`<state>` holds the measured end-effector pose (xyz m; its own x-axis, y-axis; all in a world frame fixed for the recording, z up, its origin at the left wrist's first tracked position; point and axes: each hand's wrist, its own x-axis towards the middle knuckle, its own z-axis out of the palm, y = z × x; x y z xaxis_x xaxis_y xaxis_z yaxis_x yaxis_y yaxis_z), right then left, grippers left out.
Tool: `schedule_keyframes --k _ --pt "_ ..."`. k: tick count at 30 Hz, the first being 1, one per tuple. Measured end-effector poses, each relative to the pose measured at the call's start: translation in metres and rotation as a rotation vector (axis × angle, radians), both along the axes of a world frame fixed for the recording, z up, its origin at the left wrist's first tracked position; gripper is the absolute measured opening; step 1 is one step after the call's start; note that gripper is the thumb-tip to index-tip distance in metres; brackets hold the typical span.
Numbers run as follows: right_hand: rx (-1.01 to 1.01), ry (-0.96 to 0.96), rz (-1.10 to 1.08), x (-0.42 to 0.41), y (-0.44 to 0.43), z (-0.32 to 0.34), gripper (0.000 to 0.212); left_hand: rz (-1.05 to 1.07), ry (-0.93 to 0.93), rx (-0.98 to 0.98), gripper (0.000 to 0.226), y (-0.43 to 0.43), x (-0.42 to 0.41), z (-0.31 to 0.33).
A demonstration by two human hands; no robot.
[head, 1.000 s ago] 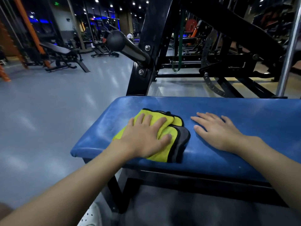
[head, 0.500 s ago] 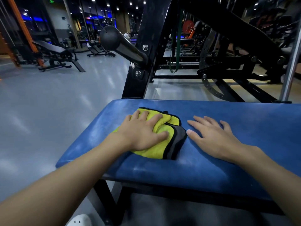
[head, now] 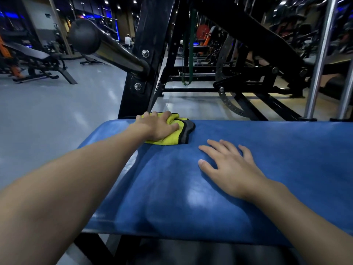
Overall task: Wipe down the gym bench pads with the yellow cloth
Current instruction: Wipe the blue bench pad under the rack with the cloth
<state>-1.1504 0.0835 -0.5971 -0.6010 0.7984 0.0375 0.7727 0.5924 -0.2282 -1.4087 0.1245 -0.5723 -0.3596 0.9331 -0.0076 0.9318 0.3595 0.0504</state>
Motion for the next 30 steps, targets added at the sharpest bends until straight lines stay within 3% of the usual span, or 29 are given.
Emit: schedule_keyframes --k 9,12,16,19,21,27,30 --pt "0.005 0.011 0.01 0.0 0.0 0.0 0.056 -0.112 0.057 0.019 0.082 -0.089 0.028 -0.012" --pt "-0.01 -0.032 0.012 0.0 -0.003 0.004 0.055 -0.148 0.061 0.014 0.096 -0.141 0.04 -0.009" --pt "0.005 -0.119 0.013 -0.006 -0.002 0.017 0.052 -0.157 0.07 0.016 0.094 -0.204 0.046 -0.009" --pt "0.026 0.001 0.065 -0.021 -0.006 0.023 0.044 -0.135 0.076 0.033 0.09 -0.234 0.04 -0.012" --pt "-0.009 0.071 0.1 -0.031 -0.011 0.02 0.046 -0.119 0.06 0.014 0.087 -0.234 0.037 -0.011" --pt "-0.039 -0.002 0.085 -0.042 -0.016 0.008 0.051 -0.096 0.025 -0.04 0.09 -0.183 0.019 -0.005" --pt "-0.03 -0.005 0.087 -0.043 -0.016 0.005 0.053 -0.081 0.021 -0.034 0.08 -0.151 0.004 -0.006"
